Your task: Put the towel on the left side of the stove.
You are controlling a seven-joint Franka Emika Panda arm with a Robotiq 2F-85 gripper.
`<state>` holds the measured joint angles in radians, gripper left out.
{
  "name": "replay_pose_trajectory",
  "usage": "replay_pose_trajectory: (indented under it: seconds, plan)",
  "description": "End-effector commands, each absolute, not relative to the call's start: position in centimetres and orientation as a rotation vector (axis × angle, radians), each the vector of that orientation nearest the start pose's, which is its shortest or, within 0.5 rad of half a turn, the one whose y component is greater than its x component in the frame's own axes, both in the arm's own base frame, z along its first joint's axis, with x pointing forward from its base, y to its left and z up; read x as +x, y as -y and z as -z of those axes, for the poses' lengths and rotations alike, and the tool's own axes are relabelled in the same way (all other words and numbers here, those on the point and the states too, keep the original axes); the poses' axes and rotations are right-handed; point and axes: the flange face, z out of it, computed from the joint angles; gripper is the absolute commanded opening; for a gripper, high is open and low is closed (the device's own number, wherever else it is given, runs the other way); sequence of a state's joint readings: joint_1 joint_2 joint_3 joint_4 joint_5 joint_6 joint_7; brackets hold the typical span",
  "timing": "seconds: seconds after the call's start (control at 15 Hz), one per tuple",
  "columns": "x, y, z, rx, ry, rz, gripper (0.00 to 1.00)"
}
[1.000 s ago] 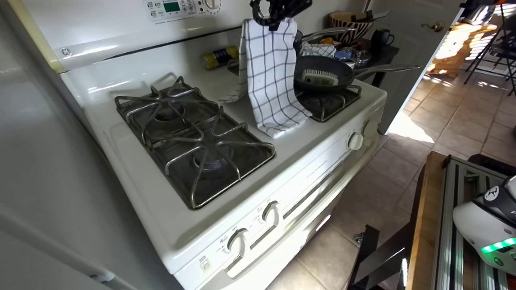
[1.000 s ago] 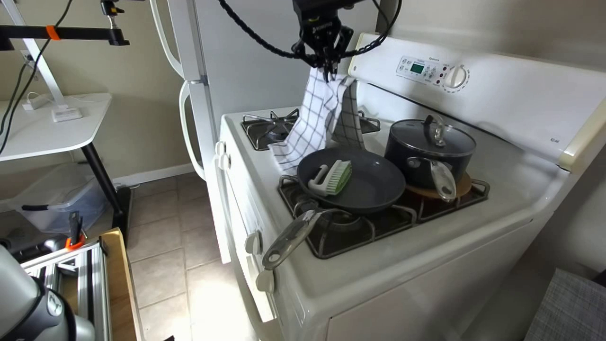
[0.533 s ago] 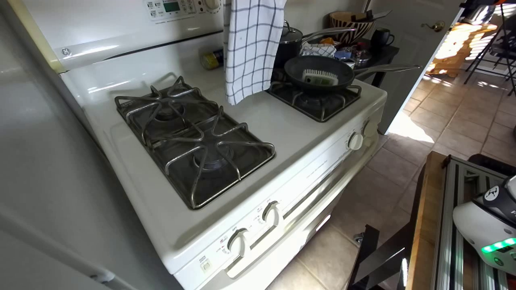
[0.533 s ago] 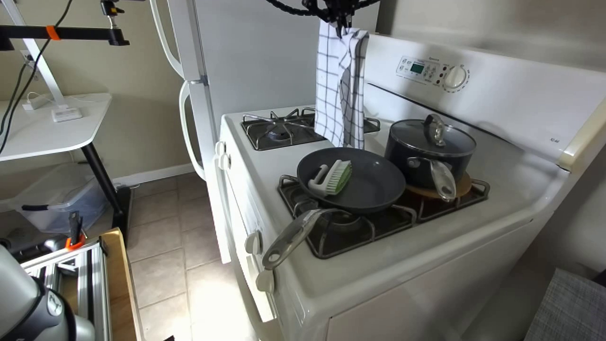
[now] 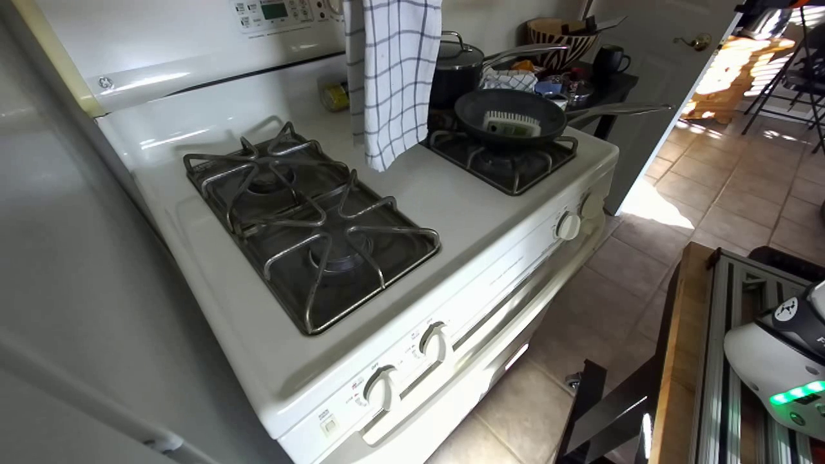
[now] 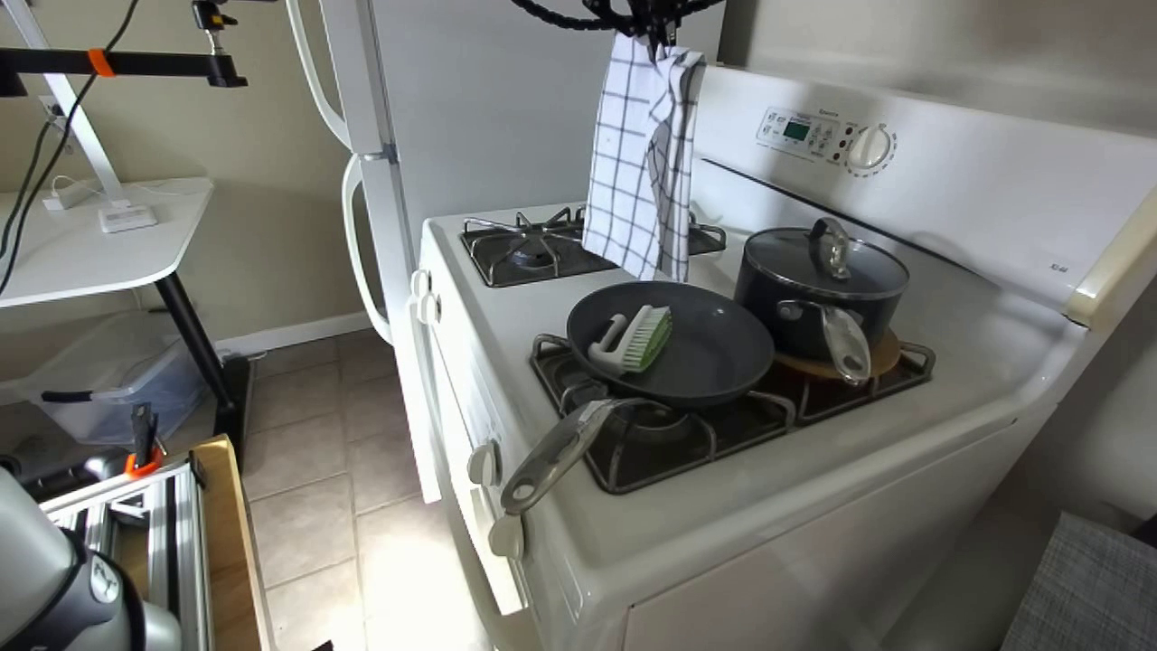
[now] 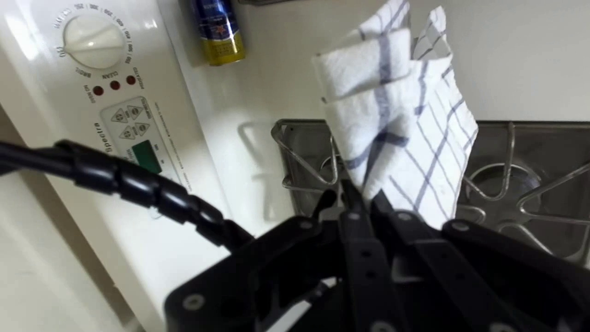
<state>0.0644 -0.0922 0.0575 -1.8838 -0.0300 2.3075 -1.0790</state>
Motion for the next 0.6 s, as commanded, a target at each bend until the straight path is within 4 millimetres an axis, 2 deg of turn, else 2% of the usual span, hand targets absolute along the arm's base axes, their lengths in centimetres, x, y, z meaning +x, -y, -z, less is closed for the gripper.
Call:
replay_pose_trajectory:
  seconds: [0.0,0.2,0.33,0.4,0.47,0.53]
  plan:
    - [60.7,-8.2,-62.7,-2.817,1.821,0.861,0.0]
    - [63.3,-8.0,-65.0,-2.913,1.774,0.907,0.0]
    - [65.1,-8.5,-65.5,-2.918,1.771,0.929,0.0]
    - [65.3,-8.8,-65.9,-2.89,1.809,0.936,0.0]
    - [63.8,-8.1,-65.4,-2.889,1.789,0.951,0.01]
    - [64.5,-8.3,-65.6,-2.885,1.79,0.962,0.01]
